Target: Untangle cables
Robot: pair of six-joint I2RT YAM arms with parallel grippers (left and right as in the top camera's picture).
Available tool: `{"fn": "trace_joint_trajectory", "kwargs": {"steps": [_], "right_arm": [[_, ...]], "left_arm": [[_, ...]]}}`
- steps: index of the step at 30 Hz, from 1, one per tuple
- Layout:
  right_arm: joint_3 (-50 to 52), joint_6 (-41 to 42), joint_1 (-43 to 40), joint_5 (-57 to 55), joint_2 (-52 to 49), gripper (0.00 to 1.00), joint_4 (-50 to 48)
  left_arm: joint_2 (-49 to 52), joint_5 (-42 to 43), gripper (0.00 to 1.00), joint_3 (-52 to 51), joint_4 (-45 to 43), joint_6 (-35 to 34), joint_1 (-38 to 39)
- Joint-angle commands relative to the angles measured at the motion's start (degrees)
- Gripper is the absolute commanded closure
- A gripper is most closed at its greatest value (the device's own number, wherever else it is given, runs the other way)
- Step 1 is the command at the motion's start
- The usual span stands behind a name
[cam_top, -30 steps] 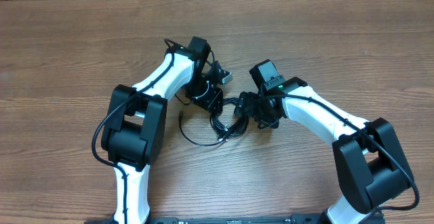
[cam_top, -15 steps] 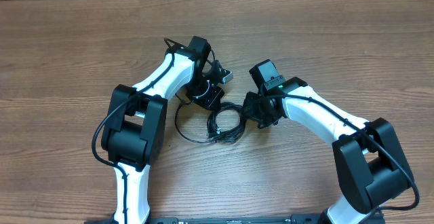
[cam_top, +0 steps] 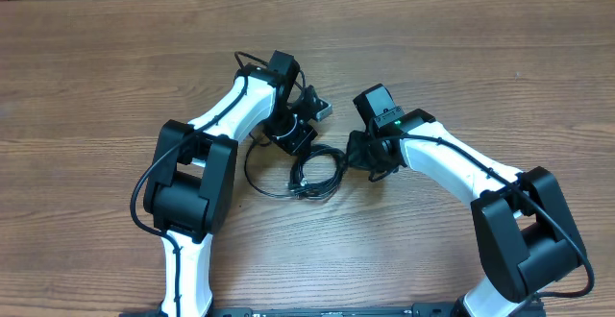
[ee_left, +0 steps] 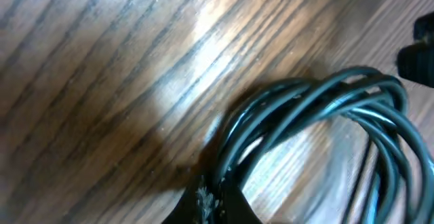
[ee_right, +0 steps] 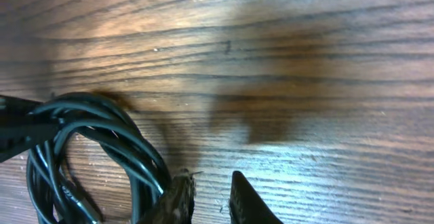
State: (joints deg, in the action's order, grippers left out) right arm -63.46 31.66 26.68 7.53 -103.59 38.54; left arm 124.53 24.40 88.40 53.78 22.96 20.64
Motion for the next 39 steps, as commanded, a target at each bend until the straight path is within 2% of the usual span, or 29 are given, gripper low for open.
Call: {"fn": "trace_joint_trajectory", "kwargs": {"steps": [1, 3, 11, 17, 19, 20, 21, 27, 29, 33, 39], "right_arm": [[0.15, -0.68, 0.76, 2.71, -0.07, 0.8, -0.31], [0.15, -0.59, 2.25, 4.9, -0.07, 0.77, -0.28], [0.15, 2.08, 6.43, 6.23, -0.07, 0.76, 1.29], [0.15, 2.78, 6.84, 5.79, -0.07, 0.72, 6.91], [0.15, 2.75, 6.62, 5.4, -0.07, 0.71, 8.22], [0.15, 2.75, 6.56, 5.4, -0.04, 0.7, 8.55], [0.15, 2.34, 6.43, 5.4, -0.04, 0.68, 8.57], [0.13, 2.32, 1.57, 5.57, -0.04, 0.65, 10.34], [0.13, 0.5, -0.81, 7.06, -0.04, 0.65, 11.54], [0.13, -4.13, -4.42, 11.67, -0.04, 0.64, 12.28], [0.13, -4.13, -5.01, 11.65, -0.04, 0.62, 11.47]], "left_arm": [[0.83, -3.8, 0.96, -1.77, -1.84, 3.89, -0.02], [0.83, -3.82, 0.96, -1.77, -2.29, 3.87, -0.04], [0.83, -3.82, 0.96, -1.77, -2.4, 3.85, -0.04], [0.81, -4.28, 0.92, -1.62, -2.1, 2.73, -0.04], [0.7, -9.7, 0.9, 1.49, 3.15, 0.63, -0.04], [0.39, -11.91, 0.85, 3.48, 5.57, -1.46, -0.04], [-0.46, -11.54, 0.8, 6.51, 8.26, -3.63, -0.04], [-3.61, 1.01, 0.6, 12.04, 18.14, -2.34, 0.37], [-3.45, 4.96, 0.59, 11.37, 21.2, -2.36, 1.03], [-3.45, 5.68, 0.61, 7.06, 21.27, -2.4, 3.5], [-3.45, 4.46, 0.56, -0.44, 14.34, -3.23, 9.44]]}}
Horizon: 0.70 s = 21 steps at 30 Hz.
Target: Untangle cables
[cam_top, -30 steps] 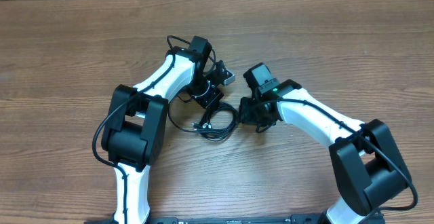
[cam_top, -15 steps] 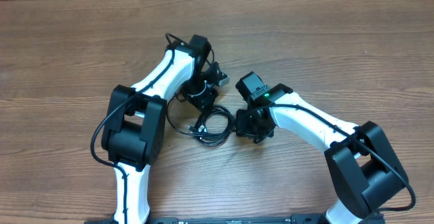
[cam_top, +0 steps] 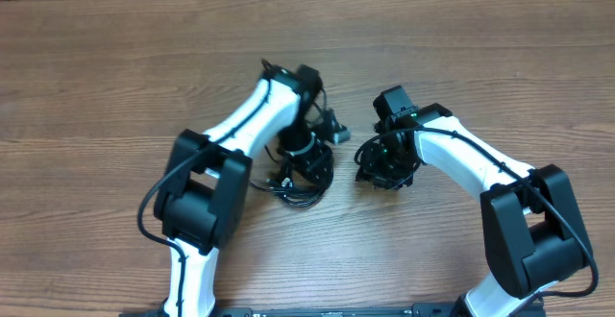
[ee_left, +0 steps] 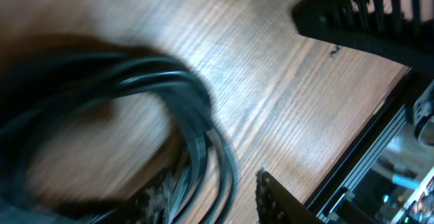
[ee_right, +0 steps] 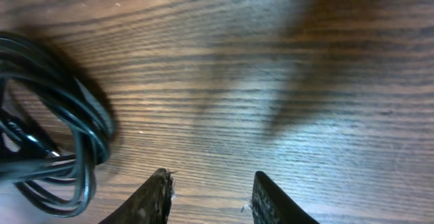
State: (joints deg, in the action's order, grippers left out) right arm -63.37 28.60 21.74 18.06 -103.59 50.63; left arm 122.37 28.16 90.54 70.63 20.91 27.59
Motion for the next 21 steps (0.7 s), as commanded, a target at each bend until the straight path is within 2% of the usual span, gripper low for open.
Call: {"fn": "trace_joint_trajectory", "kwargs": {"steps": [1, 4, 9, 14, 17, 19, 20, 21], "right_arm": [[0.04, -1.07, -0.07, 1.11, -0.04, 0.6, -0.85], [0.04, -1.6, -0.07, 1.14, -0.04, 0.6, -0.83], [0.04, -2.14, -0.07, 1.11, -0.04, 0.59, -0.79], [0.04, -2.14, -0.07, 1.11, -0.04, 0.59, -0.87], [0.04, -2.12, -0.07, 1.11, -0.04, 0.59, -0.81], [0.04, -2.1, -0.07, 1.16, -0.04, 0.59, -0.76], [0.07, -2.1, 0.07, 1.4, -0.04, 0.58, -0.79], [0.07, -2.1, 0.2, 1.81, -0.04, 0.58, -0.81]], "left_arm": [[-1.29, -1.73, 0.55, -3.61, -4.59, -3.21, 3.67], [-1.29, -6.71, 0.59, -4.17, -5.86, -6.78, 5.2], [-1.29, -10.45, 0.74, -4.17, -7.5, -8.33, 6.19], [-1.29, -10.86, 0.69, -4.17, -7.5, -8.33, 6.08], [-1.29, -13.57, 0.71, -4.17, -7.5, -10.62, 6.1], [-1.29, -16.94, 0.78, -4.17, -7.39, -13.03, 6.1], [-1.29, -17.09, 0.9, -4.15, -7.26, -13.03, 6.08], [-1.31, -17.66, 0.96, -4.13, -7.15, -13.0, 6.08]]}}
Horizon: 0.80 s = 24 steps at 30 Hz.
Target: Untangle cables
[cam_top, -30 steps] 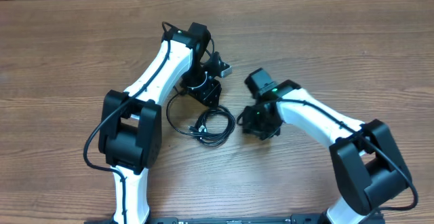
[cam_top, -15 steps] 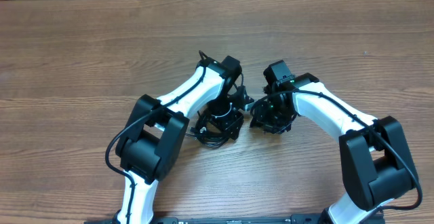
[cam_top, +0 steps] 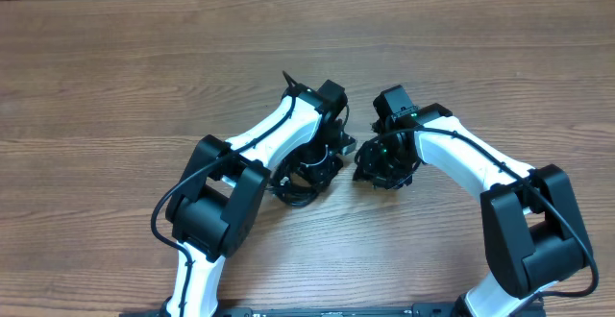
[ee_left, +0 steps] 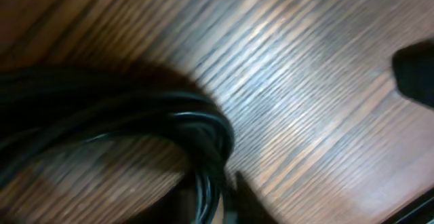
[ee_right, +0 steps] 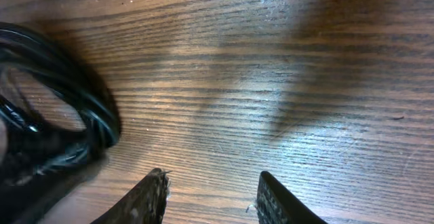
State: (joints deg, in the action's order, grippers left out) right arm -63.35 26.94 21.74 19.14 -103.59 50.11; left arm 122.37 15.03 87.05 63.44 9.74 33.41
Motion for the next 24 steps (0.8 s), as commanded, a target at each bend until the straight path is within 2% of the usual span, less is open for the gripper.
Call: {"fn": "trace_joint_trajectory", "kwargs": {"steps": [1, 2, 3, 7, 12, 18, 20, 22, 24], "right_arm": [[0.04, -0.44, 0.42, 1.18, -0.04, 0.58, -0.33], [0.04, -0.44, 0.52, 1.38, -0.04, 0.58, -0.35], [0.04, -0.48, 0.81, 2.08, -0.04, 0.53, -0.72], [0.04, -0.55, 0.81, 5.7, -0.04, 0.53, -2.56], [0.04, -4.48, 0.81, 16.55, -0.04, 0.53, -8.44], [0.04, -4.76, 0.79, 20.76, -0.04, 0.54, -13.84], [0.02, -4.76, 0.66, 23.74, -0.04, 0.57, -16.76], [0.02, -4.74, 0.63, 25.49, -0.04, 0.69, -19.45], [0.02, -4.74, 0.63, 27.43, -0.04, 0.72, -21.66]], "left_arm": [[-1.31, -5.64, 0.96, -0.33, 0.52, -1.81, 0.22], [-1.31, -6.25, 0.96, 0.09, 1.07, -1.81, 0.09], [-1.31, -6.4, 0.96, 1.62, 3.02, -1.01, -0.42], [-1.31, -5.62, 0.96, 7.96, 9.03, 1.66, -2.47], [-1.31, 10.54, 0.96, 11.82, 11.13, 9.35, -7.17], [-1.31, 28.5, 0.96, 11.78, 11.72, 16.2, -15.54], [-1.31, 33.55, 0.96, 11.78, 12.33, 18.32, -18.82], [-1.31, 36.61, 0.96, 11.69, 13.64, 20.87, -21.31], [-1.29, 38.84, 0.96, 11.61, 15.43, 23.37, -23.23]]}}
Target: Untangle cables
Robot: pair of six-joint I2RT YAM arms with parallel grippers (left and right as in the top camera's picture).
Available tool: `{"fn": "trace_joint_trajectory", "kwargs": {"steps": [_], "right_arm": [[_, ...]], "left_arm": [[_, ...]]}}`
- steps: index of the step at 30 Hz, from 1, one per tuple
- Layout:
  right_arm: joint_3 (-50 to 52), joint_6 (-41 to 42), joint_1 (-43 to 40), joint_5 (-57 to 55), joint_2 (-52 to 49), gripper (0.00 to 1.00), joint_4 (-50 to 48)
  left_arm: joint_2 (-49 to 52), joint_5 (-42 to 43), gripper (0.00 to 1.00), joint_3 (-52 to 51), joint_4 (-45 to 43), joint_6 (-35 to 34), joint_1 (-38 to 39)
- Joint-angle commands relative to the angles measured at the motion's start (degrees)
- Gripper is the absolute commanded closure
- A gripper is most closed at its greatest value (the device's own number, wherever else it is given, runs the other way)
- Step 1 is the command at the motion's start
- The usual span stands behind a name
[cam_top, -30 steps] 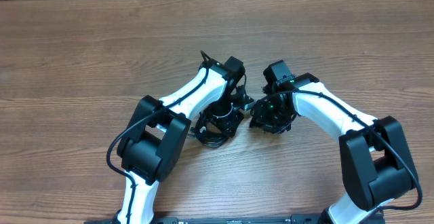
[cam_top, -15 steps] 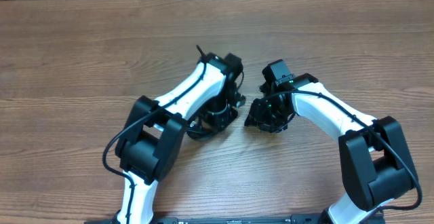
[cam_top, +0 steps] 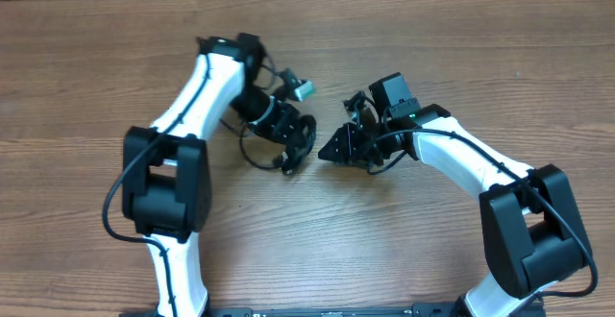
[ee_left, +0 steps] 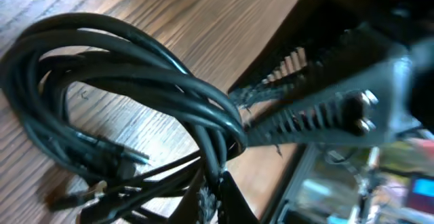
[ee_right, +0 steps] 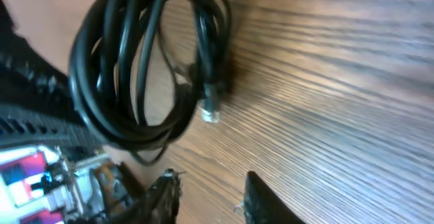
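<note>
A black cable bundle (cam_top: 274, 146) of several loops lies left of the table's middle. My left gripper (cam_top: 292, 134) is shut on strands of it; in the left wrist view the jaws (ee_left: 215, 195) pinch the cable bundle (ee_left: 135, 81) at the bottom edge. A loose plug end (ee_right: 210, 111) hangs from the coil (ee_right: 135, 68) down to the wood. My right gripper (cam_top: 325, 151) points left at the bundle from a short distance. It is open with bare table between its fingers (ee_right: 165, 195).
The wooden table (cam_top: 461, 48) stretches all around. Both white arms meet near the middle, the right gripper's ribbed finger (ee_left: 319, 108) close beside the bundle. A cardboard edge runs along the far side.
My left arm has swung left and back, taking the bundle away from the right gripper. The right gripper has turned to face the coil and stays open.
First my left gripper gripped one side of the bundle, and the right stood almost shut at the other. Then the right was open and clear, with the left's fingers apart around strands. Then the left was shut on them; now it holds the bundle further left.
</note>
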State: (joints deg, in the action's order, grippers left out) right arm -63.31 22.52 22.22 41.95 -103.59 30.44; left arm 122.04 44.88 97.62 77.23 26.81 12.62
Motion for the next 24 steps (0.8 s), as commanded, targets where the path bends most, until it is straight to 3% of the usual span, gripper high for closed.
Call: {"fn": "trace_joint_trajectory", "kwargs": {"steps": [1, 12, 19, 24], "right_arm": [[-0.02, -0.33, 0.15, 5.64, -0.04, 0.72, -2.86], [0.0, -0.61, 0.26, 7.32, -0.04, 0.71, -8.66], [-0.02, -5.22, 0.26, 12.72, -0.04, 0.66, -12.17], [-0.02, -5.22, 0.26, 8.15, -0.04, 0.78, -12.39]], "left_arm": [[-0.96, 9.31, 0.96, 0.98, 2.19, 6.47, -3.02], [-0.96, 8.92, 0.96, -2.12, 1.88, 6.69, -2.43], [-0.96, 8.96, 0.96, -2.14, 2.51, 6.69, -2.58], [-0.96, 9.55, 0.96, -2.14, 4.11, 8.81, -2.38]]}}
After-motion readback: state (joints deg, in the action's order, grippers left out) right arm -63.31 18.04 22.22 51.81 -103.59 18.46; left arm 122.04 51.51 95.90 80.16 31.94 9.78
